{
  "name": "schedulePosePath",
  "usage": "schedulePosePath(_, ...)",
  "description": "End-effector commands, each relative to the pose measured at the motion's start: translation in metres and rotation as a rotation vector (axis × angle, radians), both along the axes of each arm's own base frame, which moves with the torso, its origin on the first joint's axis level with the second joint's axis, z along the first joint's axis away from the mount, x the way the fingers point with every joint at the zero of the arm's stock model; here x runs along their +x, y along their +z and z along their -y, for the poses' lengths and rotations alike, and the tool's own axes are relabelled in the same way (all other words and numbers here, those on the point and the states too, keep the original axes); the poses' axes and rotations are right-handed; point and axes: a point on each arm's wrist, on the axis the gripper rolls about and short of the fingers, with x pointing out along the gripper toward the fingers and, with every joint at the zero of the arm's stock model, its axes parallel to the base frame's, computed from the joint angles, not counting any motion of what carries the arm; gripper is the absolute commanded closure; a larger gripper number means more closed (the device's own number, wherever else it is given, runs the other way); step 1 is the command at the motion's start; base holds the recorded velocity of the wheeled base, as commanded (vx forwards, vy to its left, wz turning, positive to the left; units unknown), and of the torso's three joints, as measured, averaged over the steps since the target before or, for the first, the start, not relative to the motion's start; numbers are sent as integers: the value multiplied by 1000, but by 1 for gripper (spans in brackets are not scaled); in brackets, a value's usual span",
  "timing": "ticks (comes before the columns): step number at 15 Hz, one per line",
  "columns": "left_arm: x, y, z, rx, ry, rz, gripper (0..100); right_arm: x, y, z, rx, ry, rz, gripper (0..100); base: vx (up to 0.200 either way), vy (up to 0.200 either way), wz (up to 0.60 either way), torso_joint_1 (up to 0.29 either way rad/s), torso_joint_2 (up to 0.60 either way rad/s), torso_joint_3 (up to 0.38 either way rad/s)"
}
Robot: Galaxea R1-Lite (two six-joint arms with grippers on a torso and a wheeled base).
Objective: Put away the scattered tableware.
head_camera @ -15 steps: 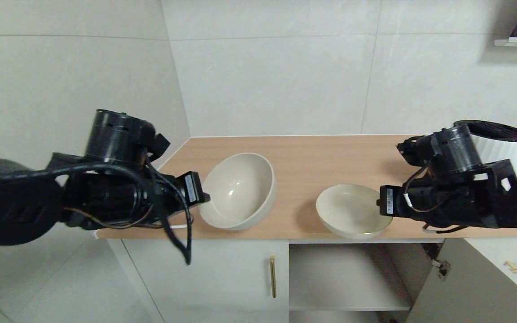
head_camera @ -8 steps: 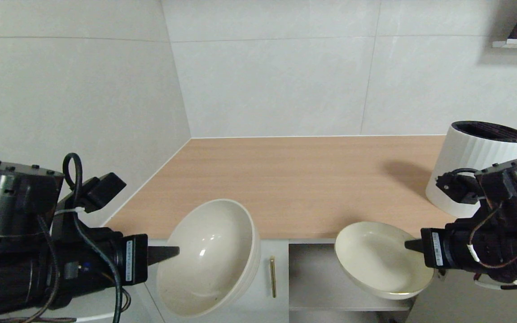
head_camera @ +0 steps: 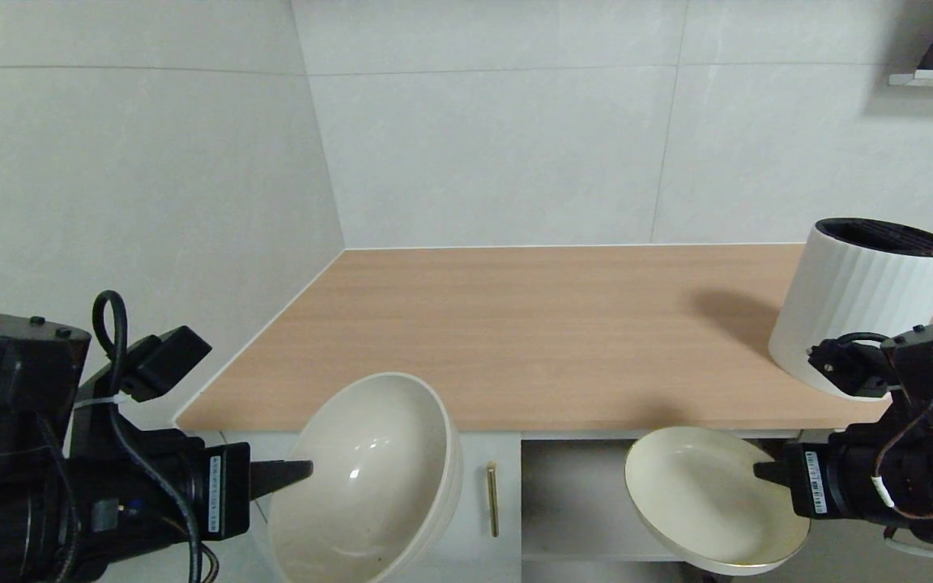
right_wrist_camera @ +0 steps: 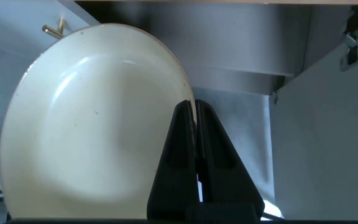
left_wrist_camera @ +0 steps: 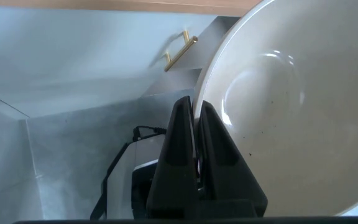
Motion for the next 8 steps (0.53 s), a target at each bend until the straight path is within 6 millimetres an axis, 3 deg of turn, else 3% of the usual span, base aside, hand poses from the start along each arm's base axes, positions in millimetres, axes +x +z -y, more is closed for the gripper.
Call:
schedulePosePath(1, 3, -4, 3, 8, -10, -18, 100, -1, 1, 0, 2, 0, 5, 100, -200, 0, 0, 7, 2, 2)
schedulePosePath(3, 4, -5, 4, 11, -12, -24, 100, -1, 0, 0, 0, 2, 0, 100, -200, 0, 0, 17, 2, 7)
schedulePosePath(8, 2, -7, 4, 36, -34, -15, 100, -1, 0, 0, 0, 0, 0, 100, 0, 0, 0, 0, 0, 0)
